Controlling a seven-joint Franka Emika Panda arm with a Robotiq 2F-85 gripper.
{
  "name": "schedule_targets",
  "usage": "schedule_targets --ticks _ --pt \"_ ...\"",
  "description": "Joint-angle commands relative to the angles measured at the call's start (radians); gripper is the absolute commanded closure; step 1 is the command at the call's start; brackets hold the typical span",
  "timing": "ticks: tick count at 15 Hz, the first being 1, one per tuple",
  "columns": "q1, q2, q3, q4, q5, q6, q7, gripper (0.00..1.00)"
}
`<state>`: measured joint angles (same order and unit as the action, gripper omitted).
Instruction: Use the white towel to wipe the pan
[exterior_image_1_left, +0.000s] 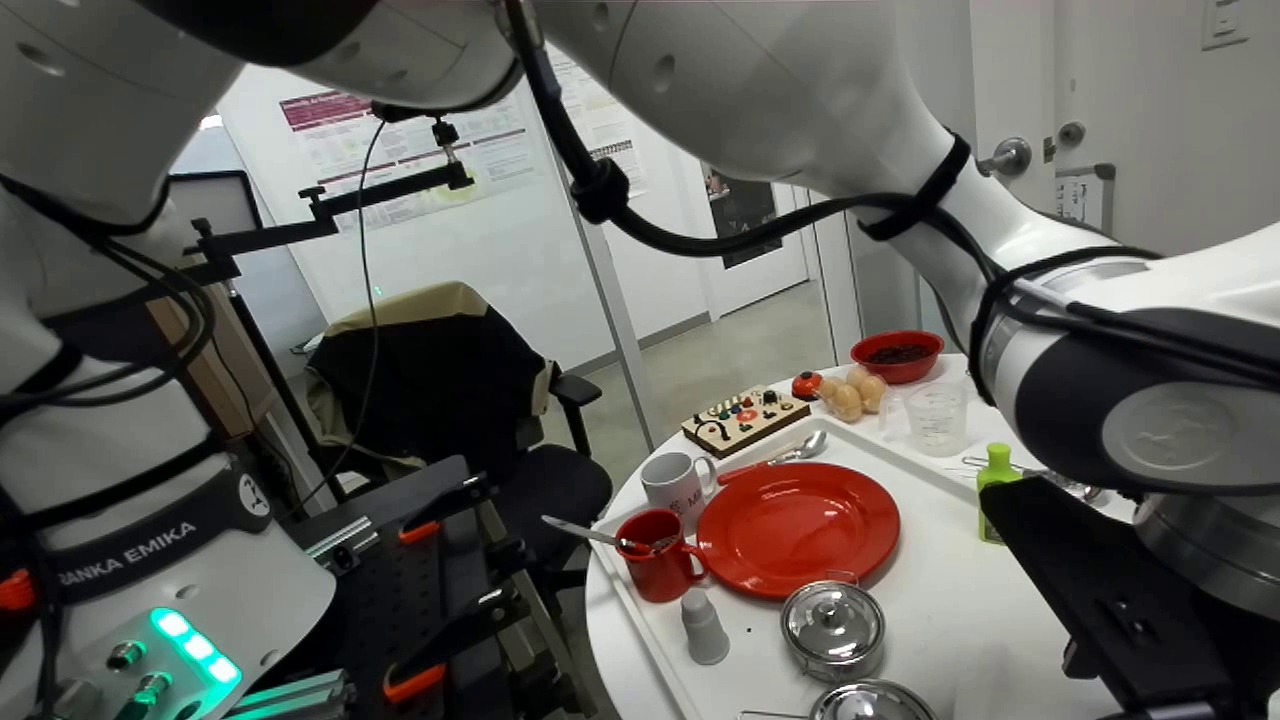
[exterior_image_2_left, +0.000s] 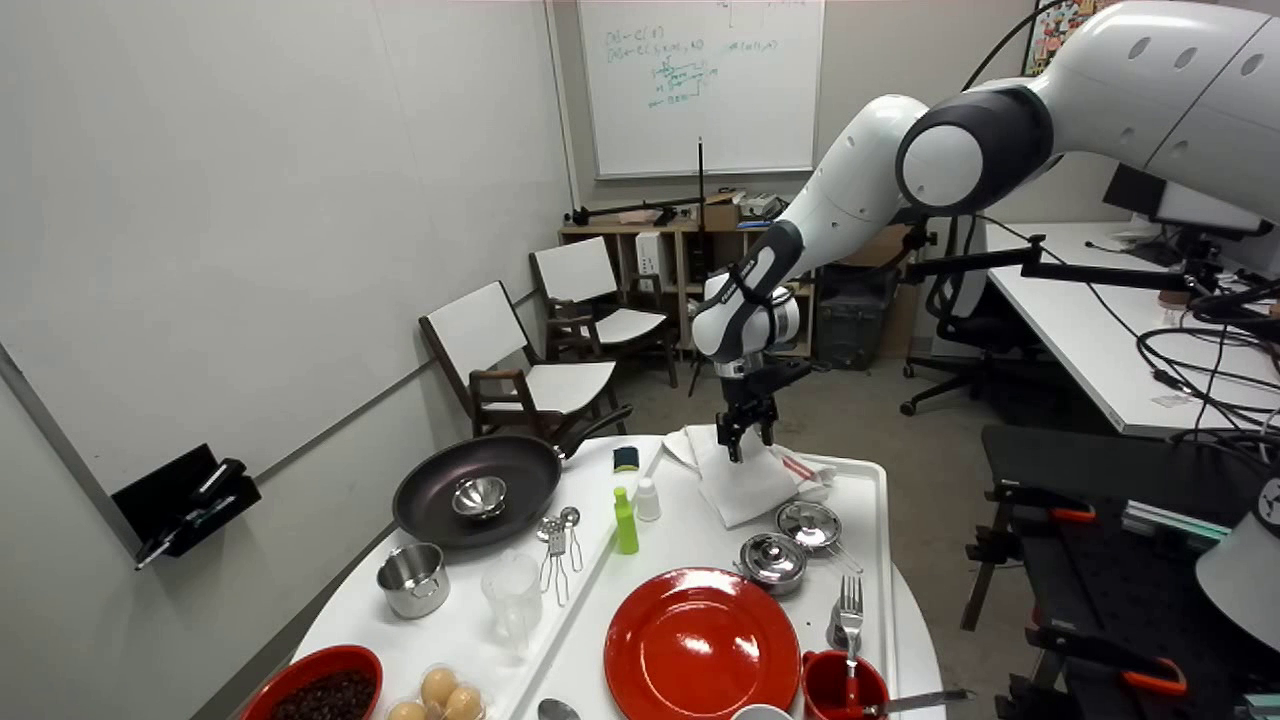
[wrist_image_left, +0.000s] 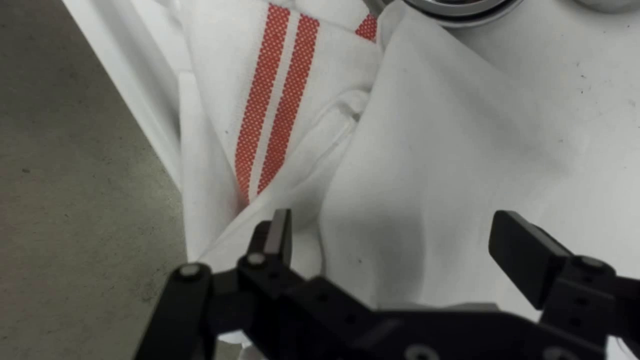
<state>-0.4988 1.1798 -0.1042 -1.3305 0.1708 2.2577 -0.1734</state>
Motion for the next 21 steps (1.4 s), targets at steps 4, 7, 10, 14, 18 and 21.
schedule_targets --ticks 4,7,10,14,18,21 --pt "0.002 0.065 -0.012 0.062 -0.008 -0.007 0.020 0.00" --pt "0.000 0.114 -0.027 0.099 -0.014 -0.008 0.031 0.00" --pt "-0.004 0.154 -0.039 0.138 -0.015 -0.001 0.042 0.00" --pt "-0.003 0.178 -0.041 0.161 -0.018 0.030 0.039 0.34" --pt "0.014 0.156 -0.047 0.125 -0.012 0.085 0.020 0.63" --pt "0.022 0.123 -0.046 0.069 -0.014 0.166 -0.002 0.84"
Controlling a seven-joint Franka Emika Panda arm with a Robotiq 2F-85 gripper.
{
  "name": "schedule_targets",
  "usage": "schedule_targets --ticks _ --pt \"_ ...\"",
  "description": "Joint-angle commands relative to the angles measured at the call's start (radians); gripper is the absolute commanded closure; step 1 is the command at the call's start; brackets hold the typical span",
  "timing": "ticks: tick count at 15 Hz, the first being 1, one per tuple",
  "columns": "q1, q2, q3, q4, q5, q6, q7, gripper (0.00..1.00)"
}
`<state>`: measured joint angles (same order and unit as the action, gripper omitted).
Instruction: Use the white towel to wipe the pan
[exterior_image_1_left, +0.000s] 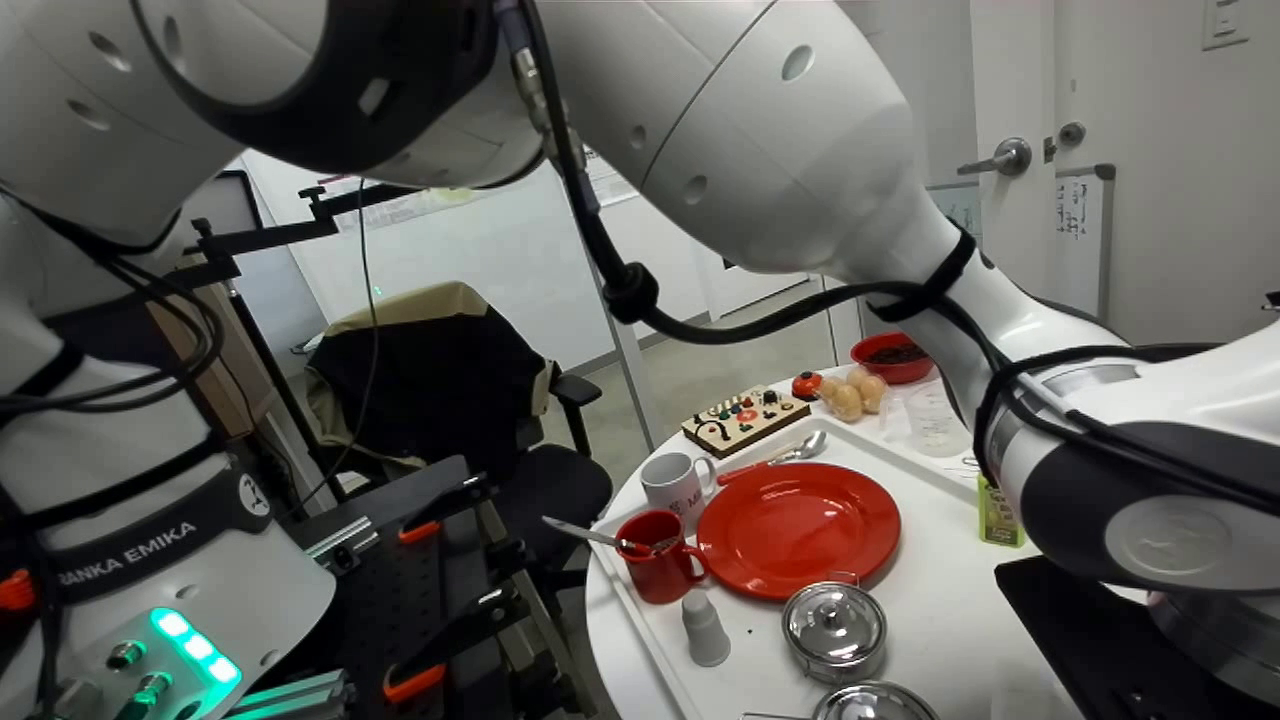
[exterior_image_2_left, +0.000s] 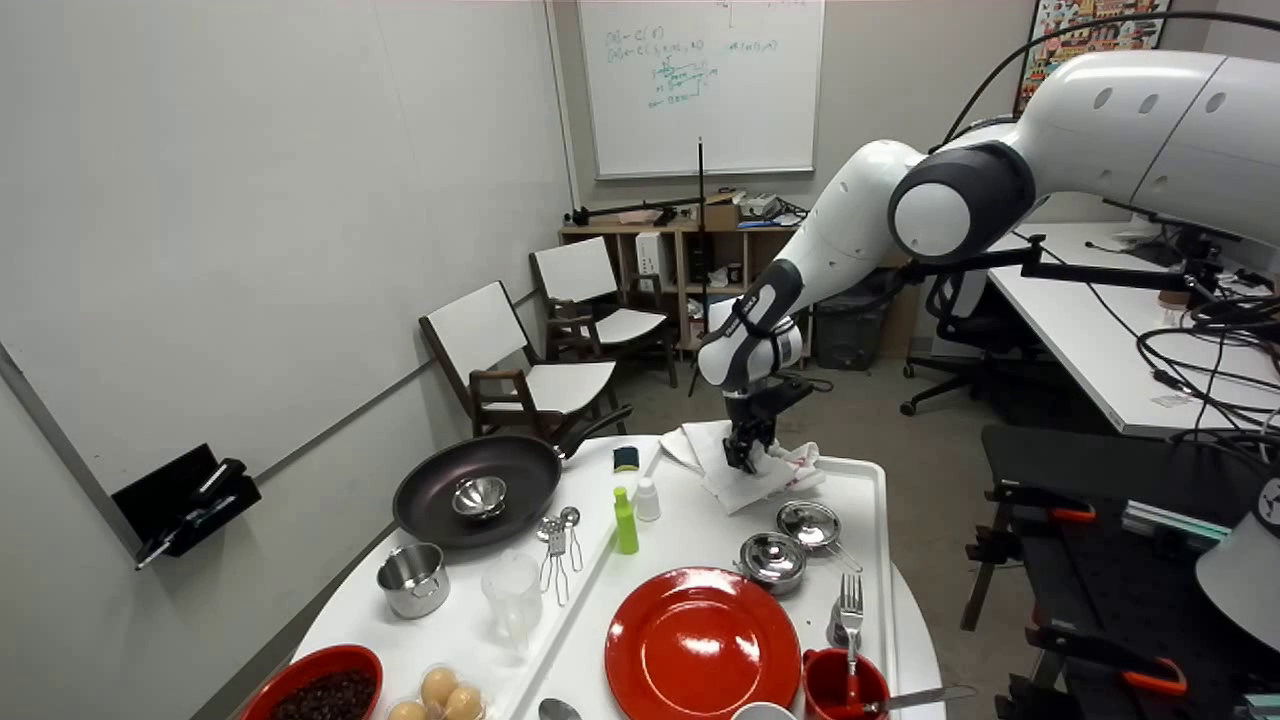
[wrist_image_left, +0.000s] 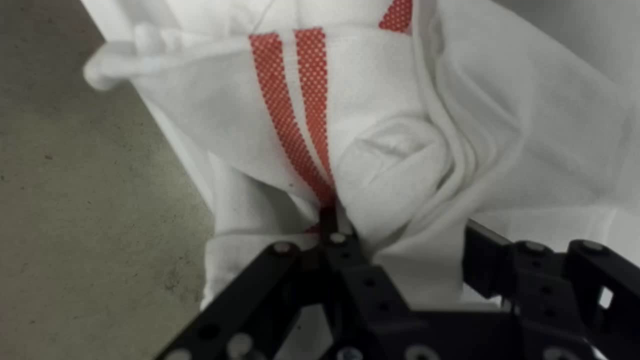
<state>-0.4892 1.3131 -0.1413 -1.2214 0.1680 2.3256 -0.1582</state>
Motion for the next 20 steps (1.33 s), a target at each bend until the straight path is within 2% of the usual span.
schedule_targets --ticks 1,2,4,5,9,20 --pt "0.011 -0.028 -0.003 -0.067 -0.010 0.124 -0.034 0.92" --pt "0.009 -0.045 0.001 -0.095 -0.009 0.158 -0.051 0.95" --pt "0.003 -0.085 0.015 -0.165 -0.006 0.233 -0.104 0.92" --pt "0.000 -0.112 0.023 -0.212 -0.006 0.280 -0.134 0.95" --pt "-0.024 -0.201 0.070 -0.378 -0.004 0.429 -0.257 0.93" --pt "-0.228 -0.405 0.280 -0.723 -0.148 0.693 -0.393 0.93"
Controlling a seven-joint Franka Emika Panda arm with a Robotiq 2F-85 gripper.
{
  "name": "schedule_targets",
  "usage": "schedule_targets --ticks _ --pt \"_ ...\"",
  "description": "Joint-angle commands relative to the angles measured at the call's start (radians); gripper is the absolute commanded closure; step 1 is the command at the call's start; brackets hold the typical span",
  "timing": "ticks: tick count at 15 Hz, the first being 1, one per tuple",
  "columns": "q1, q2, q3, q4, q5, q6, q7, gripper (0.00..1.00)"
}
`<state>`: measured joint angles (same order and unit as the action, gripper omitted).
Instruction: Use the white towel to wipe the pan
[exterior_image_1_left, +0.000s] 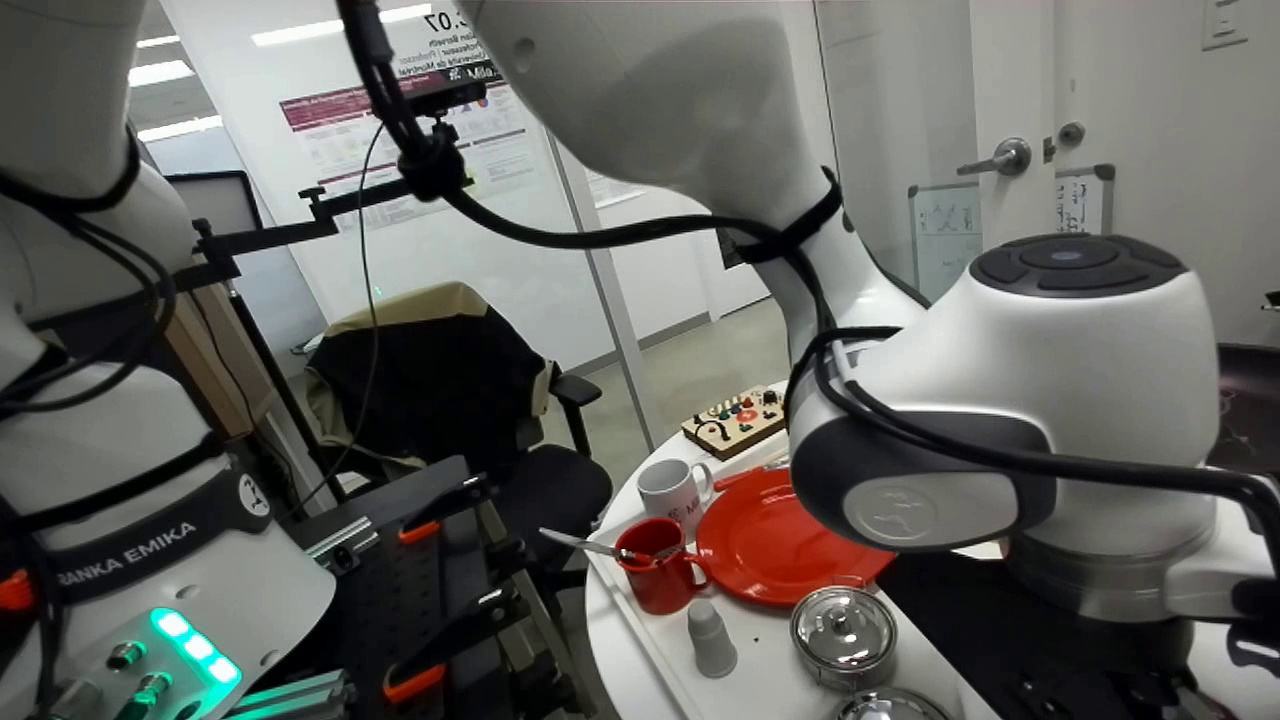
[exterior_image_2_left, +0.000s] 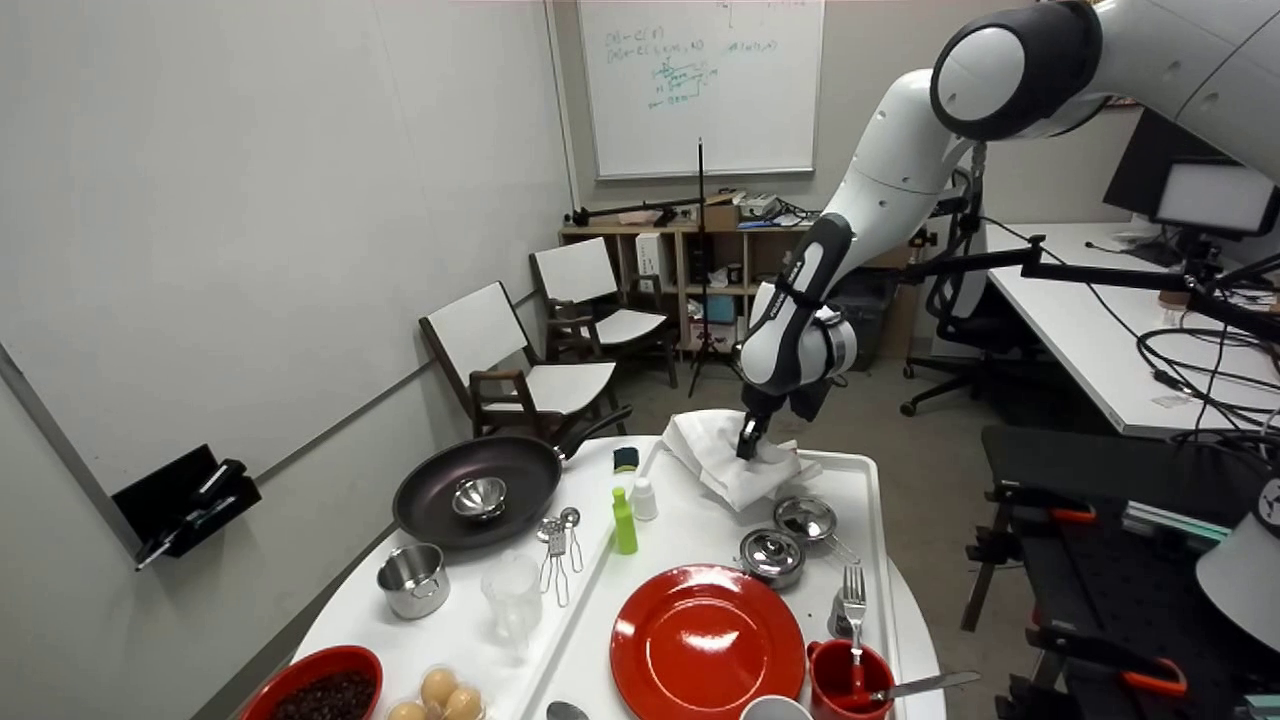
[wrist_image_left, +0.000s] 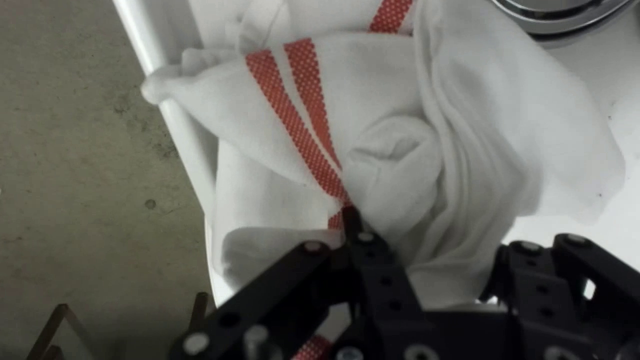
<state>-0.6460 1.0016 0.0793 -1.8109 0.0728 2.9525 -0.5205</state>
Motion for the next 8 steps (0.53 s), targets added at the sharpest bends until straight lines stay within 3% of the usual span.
schedule_targets --ticks 1,4,8 --pt "-0.091 -0.112 0.074 -0.162 -0.071 0.084 -0.032 0.93" --pt "-0.128 -0.170 0.096 -0.242 -0.142 0.121 -0.033 0.93" --pt "-0.123 -0.243 0.083 -0.349 -0.239 0.172 -0.027 0.93"
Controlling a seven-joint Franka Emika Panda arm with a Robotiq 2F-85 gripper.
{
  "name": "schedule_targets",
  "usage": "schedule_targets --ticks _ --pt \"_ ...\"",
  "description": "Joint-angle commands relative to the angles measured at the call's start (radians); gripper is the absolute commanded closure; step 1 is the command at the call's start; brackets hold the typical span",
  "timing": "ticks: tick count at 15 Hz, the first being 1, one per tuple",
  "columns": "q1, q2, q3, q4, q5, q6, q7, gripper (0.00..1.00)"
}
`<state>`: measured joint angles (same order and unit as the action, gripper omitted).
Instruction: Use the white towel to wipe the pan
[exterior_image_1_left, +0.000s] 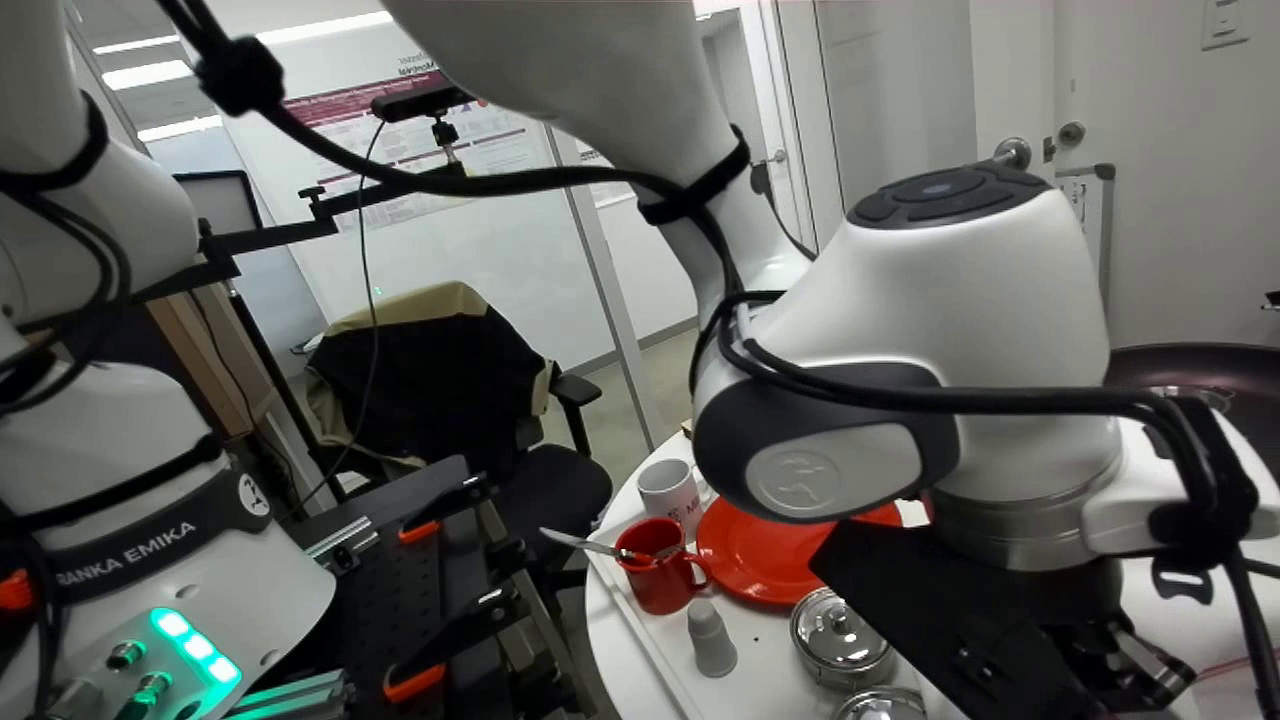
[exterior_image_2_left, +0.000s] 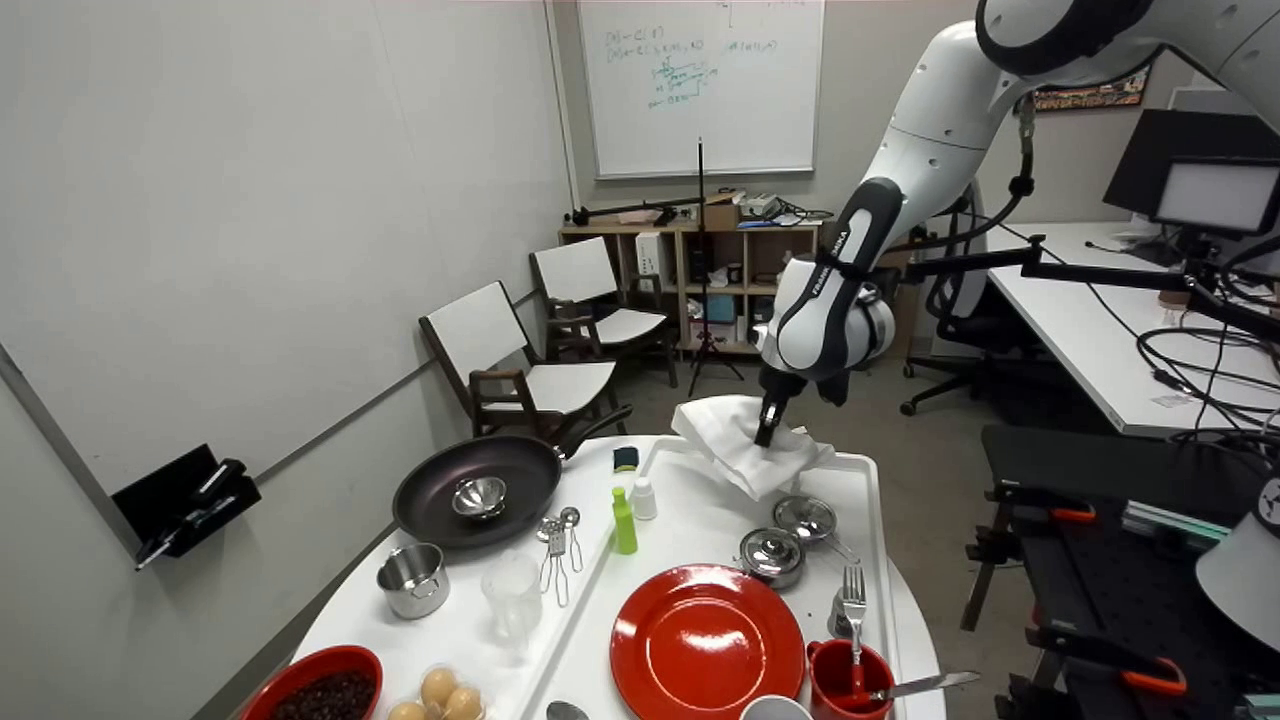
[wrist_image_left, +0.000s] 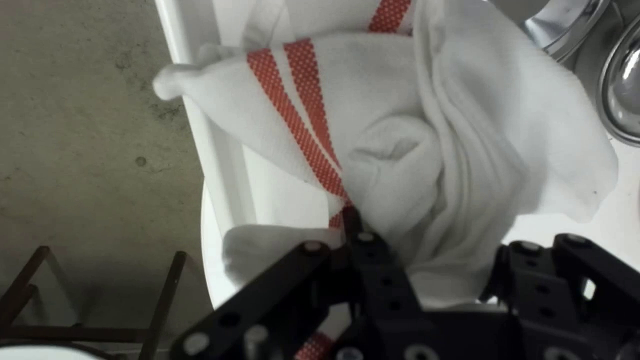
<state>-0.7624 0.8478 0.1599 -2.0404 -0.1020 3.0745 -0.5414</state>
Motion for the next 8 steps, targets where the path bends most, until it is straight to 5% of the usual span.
schedule_targets --ticks 1,8 --pt "-0.002 -0.106 -0.001 -0.144 -0.086 0.068 -0.006 0.93" --pt "0.086 -0.215 -0.076 -0.287 -0.213 0.174 0.016 0.93"
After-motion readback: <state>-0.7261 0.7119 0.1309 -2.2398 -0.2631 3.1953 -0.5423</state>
